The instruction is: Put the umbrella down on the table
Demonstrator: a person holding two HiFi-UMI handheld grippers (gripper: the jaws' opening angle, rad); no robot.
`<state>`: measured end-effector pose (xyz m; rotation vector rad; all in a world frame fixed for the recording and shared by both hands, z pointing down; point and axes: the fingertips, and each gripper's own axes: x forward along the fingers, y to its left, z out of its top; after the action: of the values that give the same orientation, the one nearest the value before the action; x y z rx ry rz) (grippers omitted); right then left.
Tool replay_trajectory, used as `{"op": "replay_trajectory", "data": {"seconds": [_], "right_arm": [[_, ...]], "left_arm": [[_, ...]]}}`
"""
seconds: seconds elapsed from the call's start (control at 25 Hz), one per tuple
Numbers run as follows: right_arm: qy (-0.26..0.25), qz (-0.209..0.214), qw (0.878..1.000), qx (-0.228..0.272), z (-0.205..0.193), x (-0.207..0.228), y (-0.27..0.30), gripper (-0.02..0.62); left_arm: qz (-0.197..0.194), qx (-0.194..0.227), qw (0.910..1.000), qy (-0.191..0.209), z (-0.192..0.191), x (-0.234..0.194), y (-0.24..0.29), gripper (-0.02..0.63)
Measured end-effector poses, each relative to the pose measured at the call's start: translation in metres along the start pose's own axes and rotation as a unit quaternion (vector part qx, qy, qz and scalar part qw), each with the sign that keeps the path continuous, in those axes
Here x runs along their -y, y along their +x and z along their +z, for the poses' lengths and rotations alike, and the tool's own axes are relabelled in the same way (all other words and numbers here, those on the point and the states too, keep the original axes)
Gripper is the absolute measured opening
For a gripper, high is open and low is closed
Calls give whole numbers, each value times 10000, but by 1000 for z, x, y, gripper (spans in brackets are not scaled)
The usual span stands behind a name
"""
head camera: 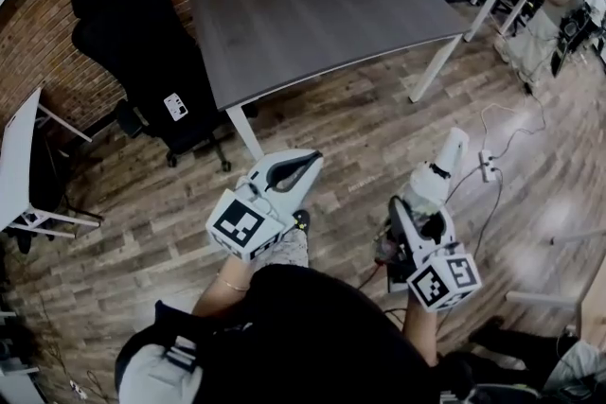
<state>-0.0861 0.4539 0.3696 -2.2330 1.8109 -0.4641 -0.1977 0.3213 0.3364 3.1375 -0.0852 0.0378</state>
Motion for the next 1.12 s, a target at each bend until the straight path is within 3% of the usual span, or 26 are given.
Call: {"op": "replay_trajectory", "data": {"seconds": [0.28, 0.76, 1.12], "right_arm": [[9, -158, 9998, 79, 19, 26, 50, 291], [-52, -283, 9995, -109, 42, 34, 157, 291], [-146, -340, 9993, -76, 54, 33, 223, 291]], "left_arm": [[-50, 77, 10000, -8, 1, -50, 39, 2], [-72, -21, 9997, -235, -4, -154, 78, 2], [-85, 264, 9996, -107, 0, -222, 96, 2]]}}
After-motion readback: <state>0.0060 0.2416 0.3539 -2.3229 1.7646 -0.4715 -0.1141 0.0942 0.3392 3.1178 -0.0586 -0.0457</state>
